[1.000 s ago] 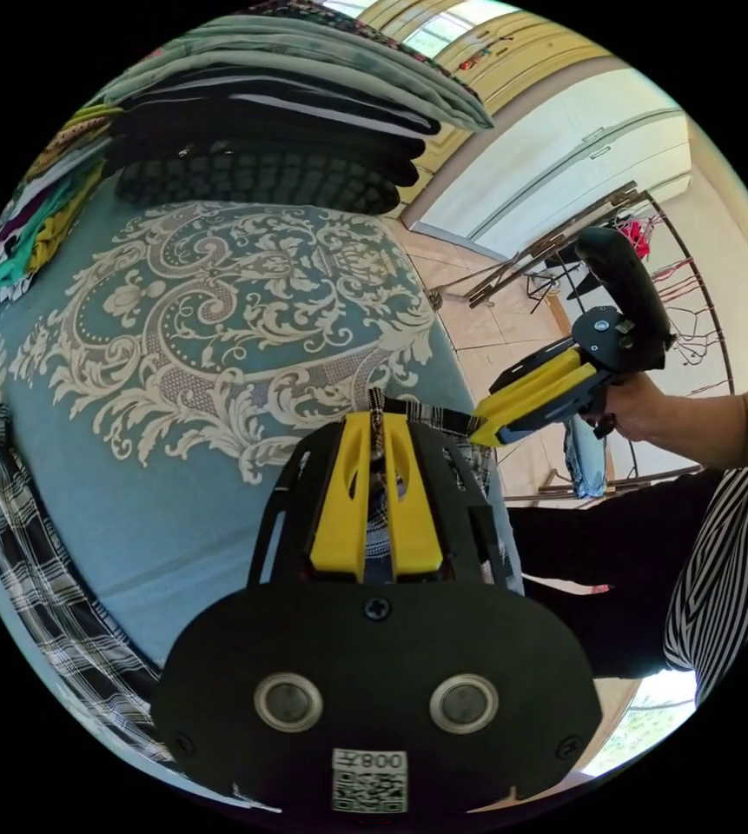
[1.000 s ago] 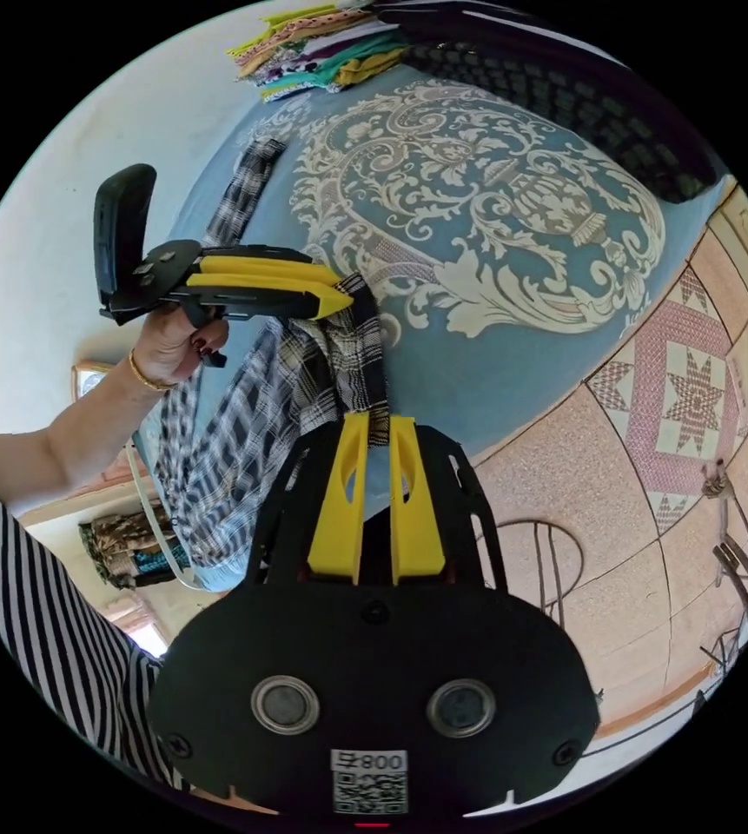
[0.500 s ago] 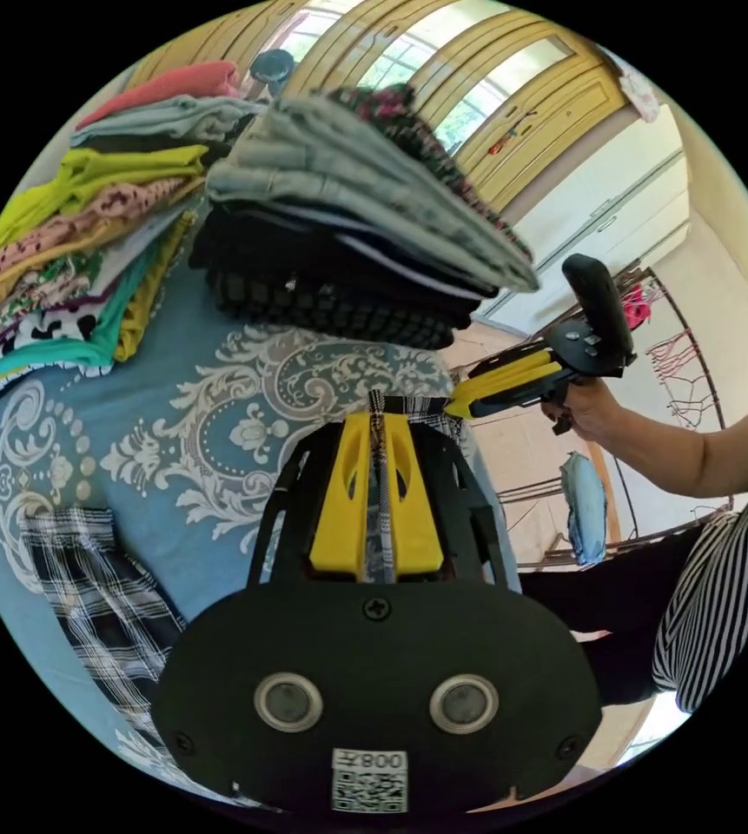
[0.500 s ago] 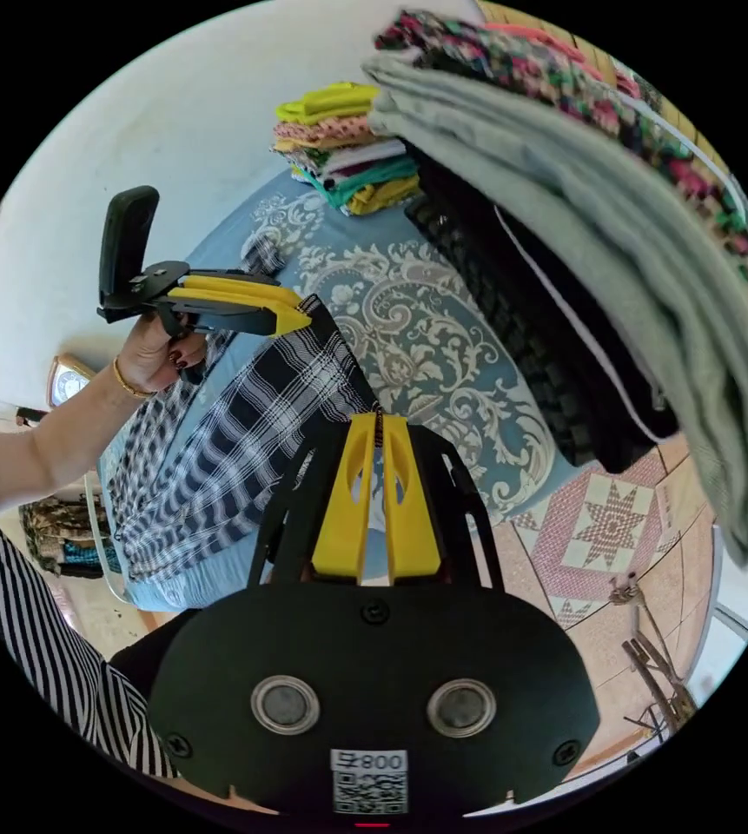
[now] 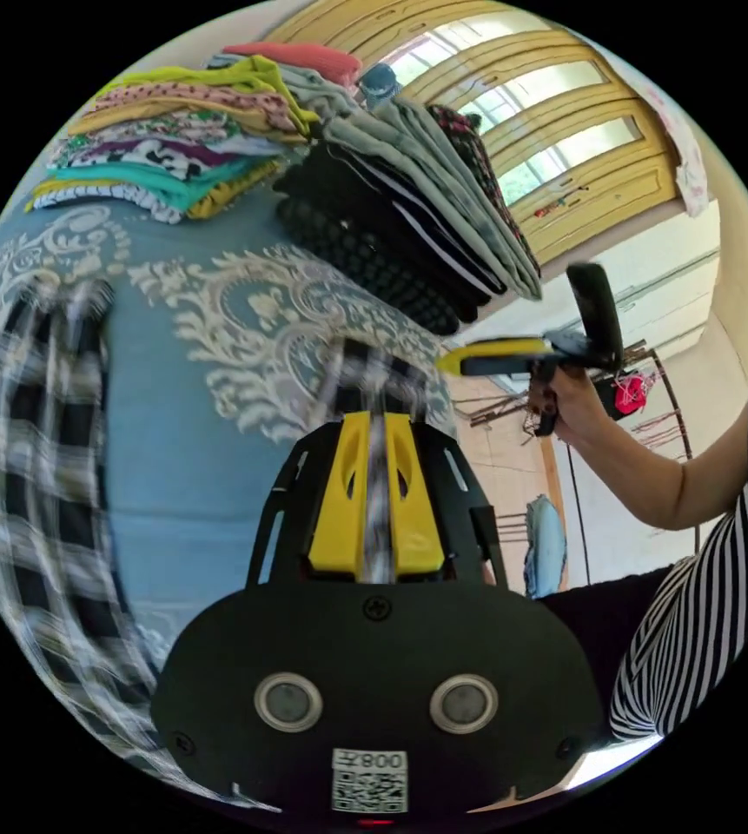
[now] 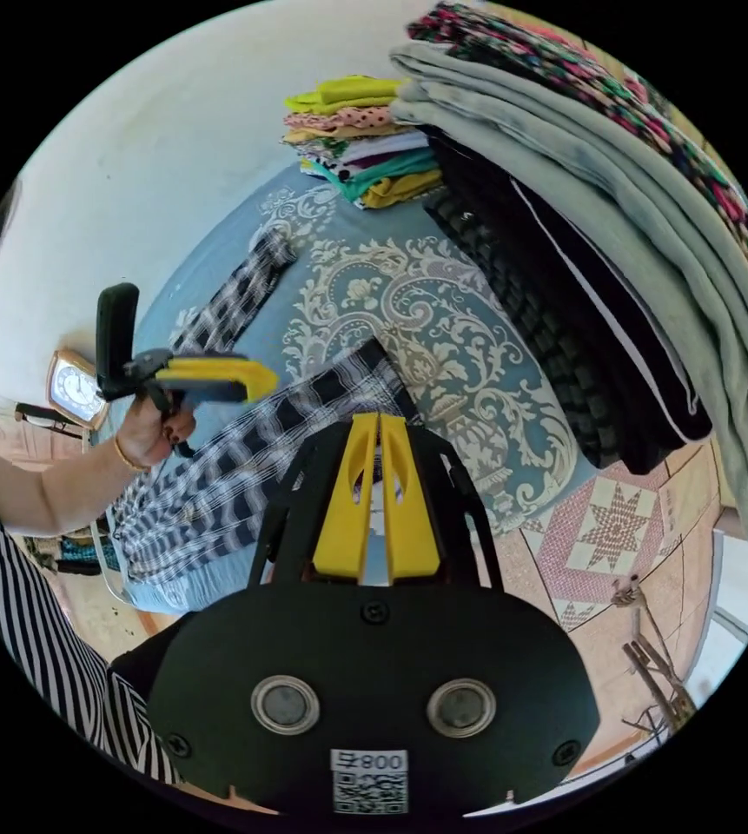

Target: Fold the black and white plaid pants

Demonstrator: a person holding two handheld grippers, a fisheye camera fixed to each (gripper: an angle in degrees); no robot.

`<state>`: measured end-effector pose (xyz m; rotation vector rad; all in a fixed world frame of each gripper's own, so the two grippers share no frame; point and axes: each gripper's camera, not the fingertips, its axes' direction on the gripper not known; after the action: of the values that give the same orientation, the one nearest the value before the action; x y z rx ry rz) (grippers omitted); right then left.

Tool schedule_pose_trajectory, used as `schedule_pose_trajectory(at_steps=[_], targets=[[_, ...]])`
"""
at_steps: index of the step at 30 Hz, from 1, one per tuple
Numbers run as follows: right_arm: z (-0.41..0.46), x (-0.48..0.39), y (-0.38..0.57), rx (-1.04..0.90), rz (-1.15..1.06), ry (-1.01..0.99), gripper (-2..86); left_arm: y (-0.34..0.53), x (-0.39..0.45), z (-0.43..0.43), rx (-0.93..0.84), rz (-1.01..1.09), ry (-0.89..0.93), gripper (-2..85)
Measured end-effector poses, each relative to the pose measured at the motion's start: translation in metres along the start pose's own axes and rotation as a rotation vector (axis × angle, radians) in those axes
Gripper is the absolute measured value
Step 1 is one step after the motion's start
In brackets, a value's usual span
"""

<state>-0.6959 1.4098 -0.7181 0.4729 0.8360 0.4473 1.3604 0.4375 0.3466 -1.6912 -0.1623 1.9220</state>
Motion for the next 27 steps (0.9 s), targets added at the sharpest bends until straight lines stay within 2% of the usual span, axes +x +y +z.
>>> schedule_pose_trajectory(at_steps=[5, 8, 10, 15, 17, 19, 21, 23, 24, 27], targets=[[0.041, -0.019, -0.009, -0.128, -0.099, -0.151, 0.1, 0.049, 0.029, 0.031, -0.124, -0.038, 0.021, 1.7], [0.078, -0.016, -0.005, -0.268, -0.093, -0.094, 0.1, 0.061, 0.037, 0.053, -0.208, -0.062, 0.079, 0.9], [0.081, -0.009, -0.003, -0.275, -0.069, -0.097, 0.1, 0.065, 0.044, 0.065, -0.267, -0.044, 0.081, 0.6], [0.085, 0.011, -0.007, -0.286, 0.0, -0.047, 0.0, 0.072, 0.052, 0.053, -0.188, -0.046, 0.088, 0.3], [0.084, 0.004, -0.015, -0.253, -0.025, -0.084, 0.0, 0.079, 0.053, 0.032, -0.093, -0.086, 0.049, 0.2], [0.092, -0.008, -0.023, -0.252, -0.074, -0.101, 0.0, 0.09, 0.051, 0.023, -0.071, -0.137, 0.004, 0.2], [0.118, -0.022, -0.029, -0.303, -0.133, -0.08, 0.1, 0.103, 0.047, 0.024, -0.091, -0.201, -0.034, 0.2], [0.141, -0.025, -0.029, -0.371, -0.152, -0.058, 0.1, 0.119, 0.048, 0.039, -0.133, -0.245, 0.047, 0.1], [0.144, -0.022, -0.03, -0.343, -0.127, -0.08, 0.1, 0.122, 0.05, 0.04, -0.127, -0.256, 0.071, 0.1], [0.151, -0.018, -0.033, -0.384, -0.123, -0.024, 0.1, 0.127, 0.074, 0.043, -0.152, -0.205, 0.033, 0.1]])
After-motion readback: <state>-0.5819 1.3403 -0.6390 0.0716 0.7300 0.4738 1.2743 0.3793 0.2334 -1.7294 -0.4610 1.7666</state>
